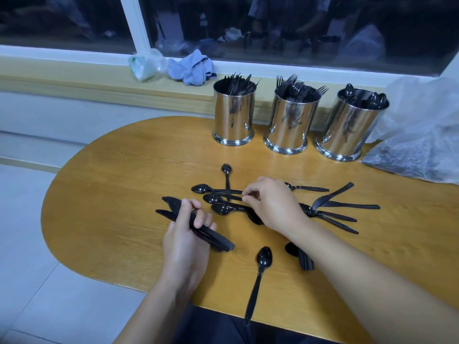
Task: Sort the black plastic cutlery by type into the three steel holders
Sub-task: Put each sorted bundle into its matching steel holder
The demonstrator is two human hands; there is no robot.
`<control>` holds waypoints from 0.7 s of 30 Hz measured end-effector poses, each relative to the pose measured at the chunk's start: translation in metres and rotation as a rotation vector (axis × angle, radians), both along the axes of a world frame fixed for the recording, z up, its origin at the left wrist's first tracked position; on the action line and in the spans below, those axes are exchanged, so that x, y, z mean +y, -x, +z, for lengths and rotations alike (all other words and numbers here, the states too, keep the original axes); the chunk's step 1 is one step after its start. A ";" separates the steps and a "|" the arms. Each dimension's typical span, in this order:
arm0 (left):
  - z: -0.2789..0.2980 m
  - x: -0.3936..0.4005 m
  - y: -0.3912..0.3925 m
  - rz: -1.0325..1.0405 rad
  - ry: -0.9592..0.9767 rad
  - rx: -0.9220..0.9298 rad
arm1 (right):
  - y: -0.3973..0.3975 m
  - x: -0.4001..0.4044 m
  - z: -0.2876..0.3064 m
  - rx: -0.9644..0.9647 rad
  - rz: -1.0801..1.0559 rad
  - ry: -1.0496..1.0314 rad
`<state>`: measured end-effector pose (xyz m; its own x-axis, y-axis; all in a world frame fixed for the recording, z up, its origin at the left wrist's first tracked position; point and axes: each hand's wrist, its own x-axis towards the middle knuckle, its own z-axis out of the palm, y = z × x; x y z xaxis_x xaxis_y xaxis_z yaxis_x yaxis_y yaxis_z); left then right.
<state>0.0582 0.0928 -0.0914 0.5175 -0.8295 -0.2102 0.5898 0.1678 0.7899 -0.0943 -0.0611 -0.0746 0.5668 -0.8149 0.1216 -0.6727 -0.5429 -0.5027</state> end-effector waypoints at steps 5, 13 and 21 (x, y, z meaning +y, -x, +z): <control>-0.006 -0.002 -0.006 0.027 -0.012 0.064 | -0.027 -0.011 -0.003 0.099 0.046 0.074; -0.007 -0.001 -0.006 -0.021 0.005 0.065 | -0.034 -0.016 -0.014 0.290 0.051 0.207; -0.008 -0.001 -0.007 -0.040 0.012 0.045 | -0.010 -0.027 -0.004 0.295 0.042 0.052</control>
<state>0.0651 0.0923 -0.0999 0.4746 -0.8517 -0.2220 0.6307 0.1532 0.7607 -0.0848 -0.0883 -0.0782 0.6165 -0.7872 -0.0128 -0.7623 -0.5929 -0.2595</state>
